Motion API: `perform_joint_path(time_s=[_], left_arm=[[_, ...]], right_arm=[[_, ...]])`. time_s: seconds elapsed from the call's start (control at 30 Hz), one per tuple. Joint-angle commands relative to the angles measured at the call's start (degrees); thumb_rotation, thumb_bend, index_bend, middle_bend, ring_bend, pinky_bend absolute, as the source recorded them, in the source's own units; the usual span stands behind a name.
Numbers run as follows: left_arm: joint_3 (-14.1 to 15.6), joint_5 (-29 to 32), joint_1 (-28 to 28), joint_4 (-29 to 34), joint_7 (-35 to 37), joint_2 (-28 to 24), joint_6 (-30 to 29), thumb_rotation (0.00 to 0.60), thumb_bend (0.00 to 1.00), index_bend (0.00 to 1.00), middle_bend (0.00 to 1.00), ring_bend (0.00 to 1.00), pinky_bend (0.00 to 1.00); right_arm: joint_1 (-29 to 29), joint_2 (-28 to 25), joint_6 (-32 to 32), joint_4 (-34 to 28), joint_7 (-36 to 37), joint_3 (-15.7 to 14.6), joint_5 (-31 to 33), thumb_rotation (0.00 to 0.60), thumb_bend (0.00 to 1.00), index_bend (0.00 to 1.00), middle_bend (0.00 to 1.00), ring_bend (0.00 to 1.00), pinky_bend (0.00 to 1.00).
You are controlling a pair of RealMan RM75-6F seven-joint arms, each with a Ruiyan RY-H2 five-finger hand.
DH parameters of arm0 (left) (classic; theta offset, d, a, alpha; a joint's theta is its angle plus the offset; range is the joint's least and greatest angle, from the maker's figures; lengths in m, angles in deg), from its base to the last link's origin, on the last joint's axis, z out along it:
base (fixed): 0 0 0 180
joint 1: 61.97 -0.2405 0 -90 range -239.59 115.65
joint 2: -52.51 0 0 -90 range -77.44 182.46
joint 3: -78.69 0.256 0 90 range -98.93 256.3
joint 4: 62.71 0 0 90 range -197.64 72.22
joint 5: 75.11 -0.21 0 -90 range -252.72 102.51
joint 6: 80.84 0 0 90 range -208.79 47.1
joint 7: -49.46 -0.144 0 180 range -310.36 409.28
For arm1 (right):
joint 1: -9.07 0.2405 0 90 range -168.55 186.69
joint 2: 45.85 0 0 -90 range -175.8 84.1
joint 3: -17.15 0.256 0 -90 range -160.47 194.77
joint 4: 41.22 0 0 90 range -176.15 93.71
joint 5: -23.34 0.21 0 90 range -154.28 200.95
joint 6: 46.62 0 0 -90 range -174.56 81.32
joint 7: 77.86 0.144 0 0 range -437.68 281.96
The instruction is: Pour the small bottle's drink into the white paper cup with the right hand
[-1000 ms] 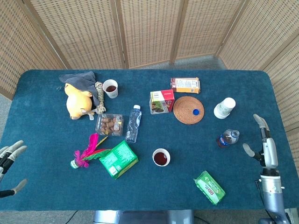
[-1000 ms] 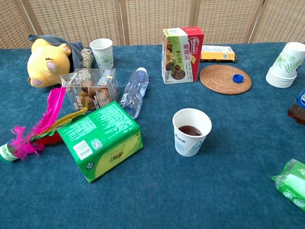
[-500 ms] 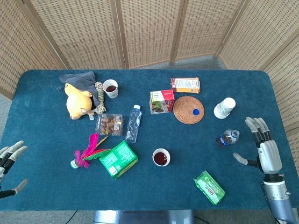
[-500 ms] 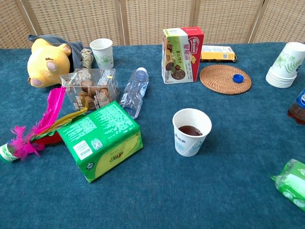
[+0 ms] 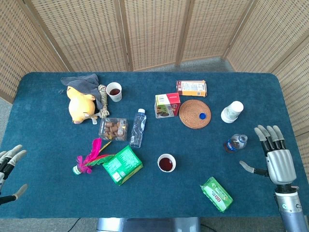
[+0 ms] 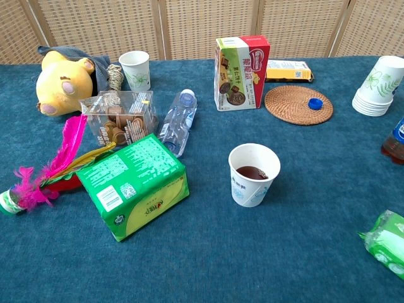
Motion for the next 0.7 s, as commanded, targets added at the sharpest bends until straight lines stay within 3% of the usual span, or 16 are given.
perform_joint_path(time_s=[0.03, 0.27, 0.5, 0.7], left_arm=[[-0.5, 1.3, -0.7, 1.0, -2.6, 0.9, -0.4, 0.600, 0.37, 0.00, 0.00, 0.00, 0.00], [-1.6, 4.2, -2.1, 2.0, -7.9, 2.7, -2.1, 0.600, 0.37, 0.00, 0.00, 0.00, 0.00], [-2.3, 6.1, -4.1, 1.5, -10.5, 4.7, -4.6, 0.600, 0.37, 0.00, 0.00, 0.00, 0.00], [-3.4, 8.1, -4.4, 1.3, -13.5, 6.3, -4.8, 0.600, 0.37, 0.00, 0.00, 0.00, 0.00]], right_arm=[[-1.6, -1.6, 0.5, -3.7, -6.5, -0.3, 2.0, 0.160, 0.00, 0.00, 0.00, 0.00, 0.00], [-2.7, -5.6, 4.5, -11.9, -14.4, -0.2, 6.9, 0.161, 0.00, 0.00, 0.00, 0.00, 0.00], [-3.5, -6.2, 4.4, -13.9, -15.7, 1.9, 10.8, 0.170, 0.00, 0.00, 0.00, 0.00, 0.00], [-4.3, -8.6, 7.0, -19.6, -20.7, 2.1, 15.7, 0.256, 0.00, 0.00, 0.00, 0.00, 0.00]])
